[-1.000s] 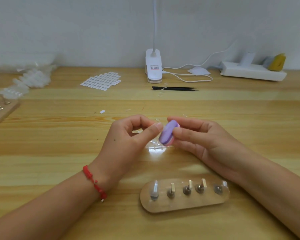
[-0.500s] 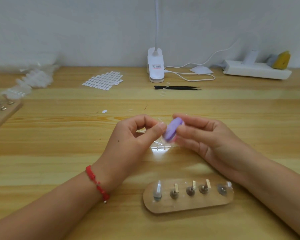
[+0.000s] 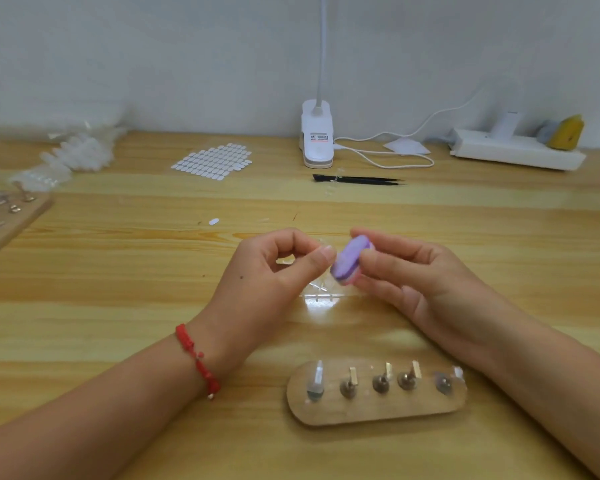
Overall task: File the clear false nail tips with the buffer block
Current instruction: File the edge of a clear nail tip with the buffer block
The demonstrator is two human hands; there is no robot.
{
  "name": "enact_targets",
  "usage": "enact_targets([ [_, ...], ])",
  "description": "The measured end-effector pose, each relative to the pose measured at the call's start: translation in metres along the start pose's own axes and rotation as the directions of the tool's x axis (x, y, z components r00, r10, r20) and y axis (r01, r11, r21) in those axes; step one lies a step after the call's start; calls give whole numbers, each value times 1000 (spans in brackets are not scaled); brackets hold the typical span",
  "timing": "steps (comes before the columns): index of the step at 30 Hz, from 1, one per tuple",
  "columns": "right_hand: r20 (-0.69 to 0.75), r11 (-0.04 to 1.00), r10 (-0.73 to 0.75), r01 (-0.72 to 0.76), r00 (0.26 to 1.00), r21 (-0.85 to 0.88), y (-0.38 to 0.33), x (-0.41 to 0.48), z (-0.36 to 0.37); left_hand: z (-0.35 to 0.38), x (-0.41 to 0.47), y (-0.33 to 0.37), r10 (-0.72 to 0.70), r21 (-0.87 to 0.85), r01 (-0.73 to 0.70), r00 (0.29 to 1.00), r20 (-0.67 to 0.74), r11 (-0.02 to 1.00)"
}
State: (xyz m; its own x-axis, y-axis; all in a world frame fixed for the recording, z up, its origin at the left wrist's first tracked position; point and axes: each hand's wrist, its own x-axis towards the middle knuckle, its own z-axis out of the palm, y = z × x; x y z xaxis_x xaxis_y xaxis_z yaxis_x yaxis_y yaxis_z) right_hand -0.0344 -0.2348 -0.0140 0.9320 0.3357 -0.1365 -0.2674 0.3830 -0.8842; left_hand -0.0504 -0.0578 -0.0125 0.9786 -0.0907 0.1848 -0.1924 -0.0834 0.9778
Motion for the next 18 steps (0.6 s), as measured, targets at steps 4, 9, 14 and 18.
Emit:
enact_targets([
  [4,20,999,14,-15,1000,49,-3,-1,-2,-1,-1,1,-6,-13,6,1000,-20,1000],
  [9,11,997,-8,7,1000,76,-3,1,-3,-1,-3,1,33,52,-33,999,-16,998],
  [14,36,992,-44,48,998,-113,1,-1,2,-1,-2,1,79,101,-80,997,23,992],
  [18,-6,997,-71,71,997,10,1,0,-2,-2,-2,0,102,105,-105,994,34,989],
])
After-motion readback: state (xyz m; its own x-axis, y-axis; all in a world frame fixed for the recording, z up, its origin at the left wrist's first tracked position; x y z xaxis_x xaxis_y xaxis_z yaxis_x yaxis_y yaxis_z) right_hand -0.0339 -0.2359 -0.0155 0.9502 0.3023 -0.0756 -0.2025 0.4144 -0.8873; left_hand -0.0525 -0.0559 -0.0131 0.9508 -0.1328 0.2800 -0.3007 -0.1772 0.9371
